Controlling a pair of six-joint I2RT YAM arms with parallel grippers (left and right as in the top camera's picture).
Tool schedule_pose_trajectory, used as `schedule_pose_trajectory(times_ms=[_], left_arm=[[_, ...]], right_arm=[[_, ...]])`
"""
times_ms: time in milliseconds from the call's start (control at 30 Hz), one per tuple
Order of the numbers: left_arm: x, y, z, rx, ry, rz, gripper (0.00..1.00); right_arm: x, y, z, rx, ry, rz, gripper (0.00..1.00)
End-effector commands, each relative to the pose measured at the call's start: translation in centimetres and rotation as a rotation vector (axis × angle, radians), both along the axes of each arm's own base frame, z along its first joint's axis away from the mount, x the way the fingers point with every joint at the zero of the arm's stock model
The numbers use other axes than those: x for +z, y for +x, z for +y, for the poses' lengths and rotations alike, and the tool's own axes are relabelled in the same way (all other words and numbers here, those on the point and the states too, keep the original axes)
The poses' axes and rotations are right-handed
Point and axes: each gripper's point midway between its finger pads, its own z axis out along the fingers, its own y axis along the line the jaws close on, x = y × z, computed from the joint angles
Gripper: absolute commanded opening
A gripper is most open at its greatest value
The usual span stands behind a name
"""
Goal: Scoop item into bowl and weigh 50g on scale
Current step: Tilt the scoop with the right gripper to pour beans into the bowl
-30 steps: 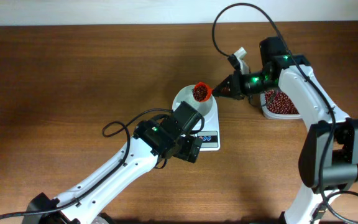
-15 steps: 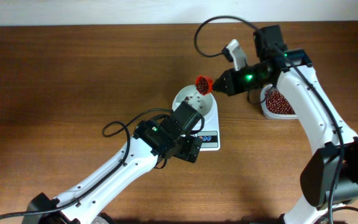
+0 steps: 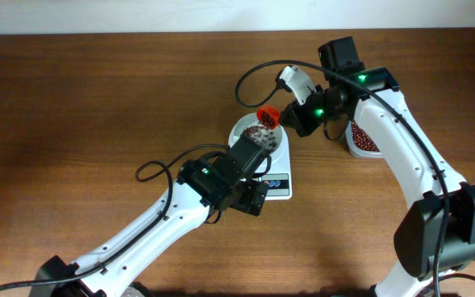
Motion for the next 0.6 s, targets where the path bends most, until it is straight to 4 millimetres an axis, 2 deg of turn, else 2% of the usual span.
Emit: schedule_pose_trajectory(times_ms=[0,567], left_arm=[[-0.38,-0.05,0.34,-0.011,0.023,-0.003,0.99],[-0.38,-0.06,0.33,-0.011,0.022,-0.003,0.99]], right_arm=[[1.72,0.26,0.23,0.012,0.007,-0.054,0.04],[1.69,0.57,0.79,0.027,-0.025,-0.094,0.04]])
